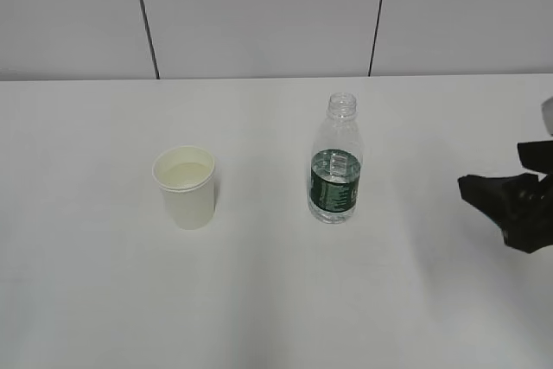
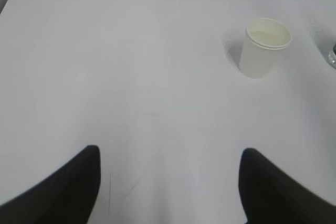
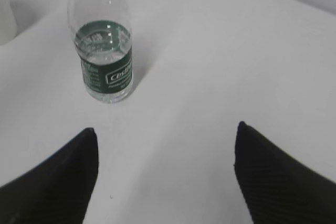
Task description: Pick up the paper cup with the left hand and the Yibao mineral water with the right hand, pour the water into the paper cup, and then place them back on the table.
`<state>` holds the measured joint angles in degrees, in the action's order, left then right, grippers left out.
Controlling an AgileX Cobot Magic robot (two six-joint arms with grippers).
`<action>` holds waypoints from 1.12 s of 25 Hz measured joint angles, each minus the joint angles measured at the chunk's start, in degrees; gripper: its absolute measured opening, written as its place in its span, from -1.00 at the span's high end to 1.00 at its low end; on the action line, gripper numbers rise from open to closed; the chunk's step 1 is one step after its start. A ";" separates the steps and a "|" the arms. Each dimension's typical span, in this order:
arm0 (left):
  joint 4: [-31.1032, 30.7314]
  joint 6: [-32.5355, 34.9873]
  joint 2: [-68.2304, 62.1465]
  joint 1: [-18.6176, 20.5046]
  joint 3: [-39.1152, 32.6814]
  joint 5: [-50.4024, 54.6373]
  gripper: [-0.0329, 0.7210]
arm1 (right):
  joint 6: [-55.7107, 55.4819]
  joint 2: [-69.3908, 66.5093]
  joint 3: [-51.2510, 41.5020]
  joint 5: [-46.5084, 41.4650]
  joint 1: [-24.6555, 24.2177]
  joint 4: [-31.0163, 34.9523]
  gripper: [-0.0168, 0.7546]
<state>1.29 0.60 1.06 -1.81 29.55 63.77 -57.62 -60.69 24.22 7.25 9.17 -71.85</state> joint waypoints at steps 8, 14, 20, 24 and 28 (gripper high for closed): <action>0.00 0.00 0.00 0.07 0.00 0.00 -0.52 | -43.89 4.23 3.11 11.01 0.00 -31.85 -0.58; 0.00 0.00 0.00 0.07 0.00 0.00 -0.52 | -49.35 4.31 3.71 17.75 0.00 -33.75 -0.58; 0.13 0.00 0.00 0.07 0.00 -0.04 -0.52 | -47.97 4.31 5.21 14.57 0.00 -33.75 -0.58; 0.18 0.00 0.00 0.07 0.00 -0.04 -0.52 | -44.83 4.31 5.21 10.67 0.00 -33.75 -0.58; 0.18 0.00 0.00 0.07 0.00 -0.04 -0.52 | -42.63 4.31 5.21 7.11 0.00 -33.75 -0.58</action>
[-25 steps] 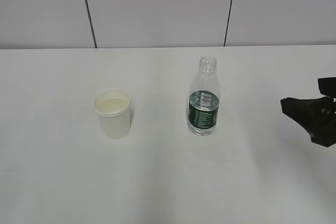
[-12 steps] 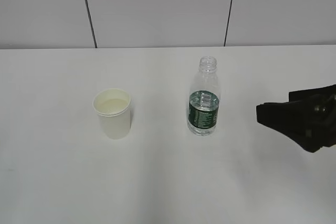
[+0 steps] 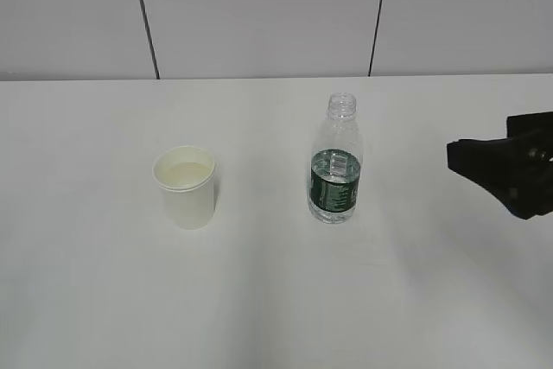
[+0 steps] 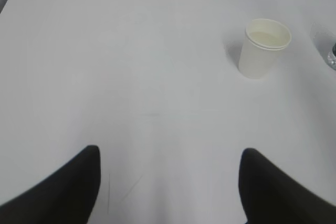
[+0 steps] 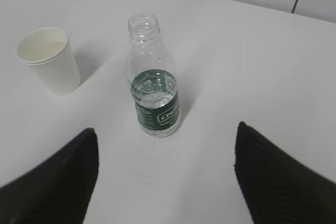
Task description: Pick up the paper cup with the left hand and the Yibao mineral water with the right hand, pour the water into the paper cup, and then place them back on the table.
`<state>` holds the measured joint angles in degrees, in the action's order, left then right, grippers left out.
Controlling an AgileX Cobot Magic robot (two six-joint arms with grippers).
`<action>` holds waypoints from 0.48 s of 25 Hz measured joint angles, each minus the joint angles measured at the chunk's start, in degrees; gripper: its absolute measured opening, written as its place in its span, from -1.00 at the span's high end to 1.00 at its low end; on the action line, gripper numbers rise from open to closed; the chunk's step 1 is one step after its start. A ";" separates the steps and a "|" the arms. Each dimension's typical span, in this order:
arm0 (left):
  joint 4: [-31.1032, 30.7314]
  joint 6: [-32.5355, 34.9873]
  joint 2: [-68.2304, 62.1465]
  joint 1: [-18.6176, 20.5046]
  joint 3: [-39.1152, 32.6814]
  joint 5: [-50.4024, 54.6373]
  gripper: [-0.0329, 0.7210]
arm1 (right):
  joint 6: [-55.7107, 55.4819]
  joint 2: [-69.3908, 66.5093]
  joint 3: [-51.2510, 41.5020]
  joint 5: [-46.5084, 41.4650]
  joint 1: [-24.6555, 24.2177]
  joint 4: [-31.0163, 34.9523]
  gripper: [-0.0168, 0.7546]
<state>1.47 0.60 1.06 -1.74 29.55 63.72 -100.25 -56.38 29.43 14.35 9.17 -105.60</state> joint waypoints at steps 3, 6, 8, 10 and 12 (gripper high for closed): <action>0.00 0.00 0.00 0.00 0.00 -0.01 -0.52 | 0.37 0.00 0.00 -1.69 0.00 0.00 -0.58; 0.00 0.00 0.00 0.00 0.00 -0.06 -0.52 | 0.76 0.00 0.00 -3.78 0.00 0.00 -0.58; 0.02 0.00 0.00 0.02 0.00 -0.06 -0.52 | 1.80 0.00 0.00 -4.16 -0.12 0.00 -0.58; 0.02 0.00 0.00 0.02 0.00 -0.06 -0.52 | 5.19 0.27 0.00 -4.21 -0.33 0.44 -0.58; 0.02 0.00 0.00 0.02 0.00 -0.06 -0.52 | 13.38 0.88 0.00 -4.85 -0.49 6.92 -0.58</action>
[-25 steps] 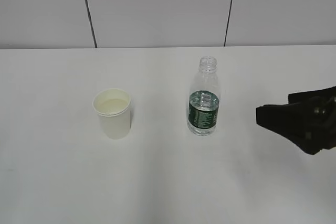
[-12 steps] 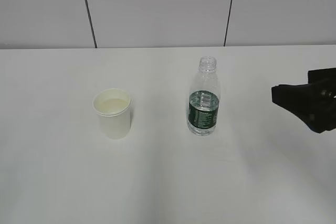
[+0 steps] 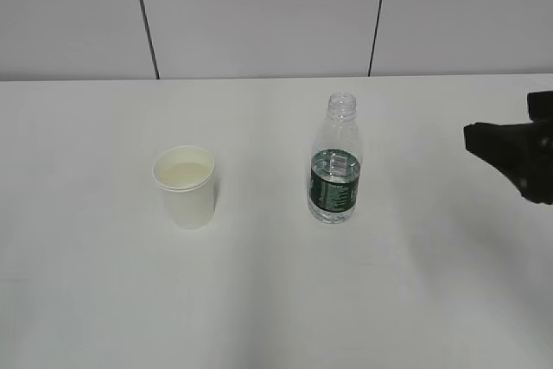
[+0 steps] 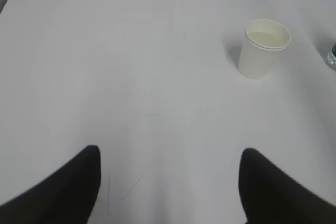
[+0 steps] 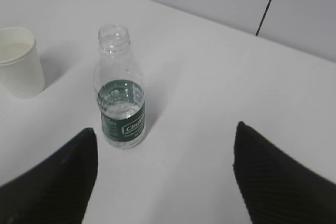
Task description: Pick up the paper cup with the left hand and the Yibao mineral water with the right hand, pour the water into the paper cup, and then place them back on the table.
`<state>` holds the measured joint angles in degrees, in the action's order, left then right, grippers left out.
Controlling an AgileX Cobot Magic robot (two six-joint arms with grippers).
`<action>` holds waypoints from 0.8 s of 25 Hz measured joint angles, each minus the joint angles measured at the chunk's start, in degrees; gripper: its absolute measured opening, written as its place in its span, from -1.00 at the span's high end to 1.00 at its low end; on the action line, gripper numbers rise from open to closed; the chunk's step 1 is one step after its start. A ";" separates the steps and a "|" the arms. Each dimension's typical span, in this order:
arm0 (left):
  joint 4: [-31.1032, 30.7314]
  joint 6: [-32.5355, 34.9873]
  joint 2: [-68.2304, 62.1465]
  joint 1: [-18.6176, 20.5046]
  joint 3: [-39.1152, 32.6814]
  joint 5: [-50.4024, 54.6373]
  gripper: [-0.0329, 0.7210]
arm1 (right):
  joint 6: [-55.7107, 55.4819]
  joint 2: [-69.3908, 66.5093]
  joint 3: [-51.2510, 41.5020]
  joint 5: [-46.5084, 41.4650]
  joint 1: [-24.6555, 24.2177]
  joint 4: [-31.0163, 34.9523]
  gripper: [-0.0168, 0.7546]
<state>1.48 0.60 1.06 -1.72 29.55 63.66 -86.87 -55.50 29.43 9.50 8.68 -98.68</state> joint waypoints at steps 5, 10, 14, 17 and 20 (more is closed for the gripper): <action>0.00 0.00 0.00 0.00 0.00 0.00 -0.52 | 34.64 3.06 0.08 -15.09 0.00 32.72 -0.58; 0.00 0.00 0.00 0.00 0.00 -0.06 -0.52 | 60.88 11.19 0.96 -37.69 0.00 59.16 -0.58; 0.00 0.00 0.00 0.00 0.00 -0.06 -0.51 | 76.93 21.72 1.75 -48.34 0.00 73.14 -0.58; 0.05 0.00 0.00 0.00 0.00 -0.06 -0.48 | 86.17 29.05 2.64 -56.84 0.00 81.07 -0.58; 0.05 0.00 0.00 0.00 0.00 -0.06 -0.47 | 91.93 34.50 2.97 -64.63 0.00 88.05 -0.58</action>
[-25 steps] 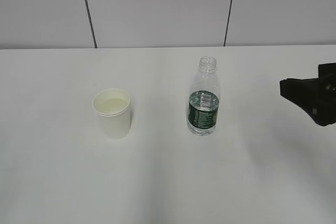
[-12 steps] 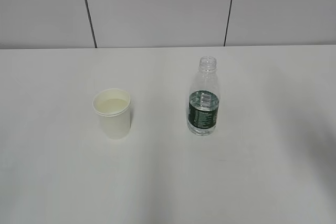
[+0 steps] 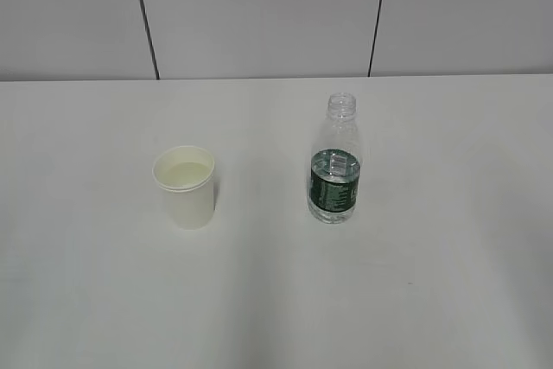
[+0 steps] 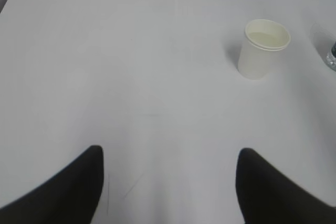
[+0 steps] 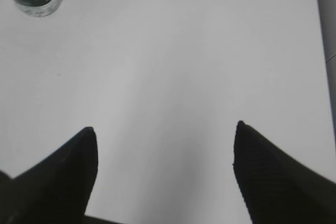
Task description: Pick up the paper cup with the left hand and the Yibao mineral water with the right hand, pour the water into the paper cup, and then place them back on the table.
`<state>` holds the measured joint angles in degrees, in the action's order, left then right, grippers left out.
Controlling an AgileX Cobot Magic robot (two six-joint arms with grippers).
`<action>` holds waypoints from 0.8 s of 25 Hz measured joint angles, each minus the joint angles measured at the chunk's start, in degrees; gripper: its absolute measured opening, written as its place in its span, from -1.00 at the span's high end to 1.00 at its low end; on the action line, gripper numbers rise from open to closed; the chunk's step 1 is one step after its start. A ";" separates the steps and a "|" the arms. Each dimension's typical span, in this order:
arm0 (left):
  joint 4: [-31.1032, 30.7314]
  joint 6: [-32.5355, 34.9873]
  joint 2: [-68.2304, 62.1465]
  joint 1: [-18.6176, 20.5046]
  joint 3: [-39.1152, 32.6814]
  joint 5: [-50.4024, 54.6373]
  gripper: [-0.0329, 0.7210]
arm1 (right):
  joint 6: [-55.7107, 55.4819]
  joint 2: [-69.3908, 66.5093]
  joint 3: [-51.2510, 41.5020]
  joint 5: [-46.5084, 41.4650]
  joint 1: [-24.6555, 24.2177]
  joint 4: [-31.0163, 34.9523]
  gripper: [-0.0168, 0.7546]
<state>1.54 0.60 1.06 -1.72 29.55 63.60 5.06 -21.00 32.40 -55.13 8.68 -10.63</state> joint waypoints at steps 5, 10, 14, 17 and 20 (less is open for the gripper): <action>0.00 0.00 0.00 0.00 0.00 0.00 -0.47 | 2.81 6.14 0.10 -8.13 0.00 7.07 -0.58; 0.00 0.00 0.00 0.00 0.00 0.00 -0.46 | 3.34 13.08 0.10 -12.48 -0.04 9.61 -0.58; 0.00 0.00 0.00 0.00 0.00 0.00 -0.46 | 3.34 18.04 -1.63 -14.65 -0.13 9.98 -0.58; 0.00 0.00 0.00 0.00 0.00 0.00 -0.46 | 3.34 21.03 -1.82 -14.88 -0.96 10.12 -0.58; 0.00 0.00 0.00 0.00 0.00 0.00 -0.46 | 3.34 21.98 -1.82 -15.00 -4.34 10.63 -0.58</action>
<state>1.54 0.60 1.06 -1.72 29.55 63.60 8.40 0.98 30.59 -70.13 4.34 0.00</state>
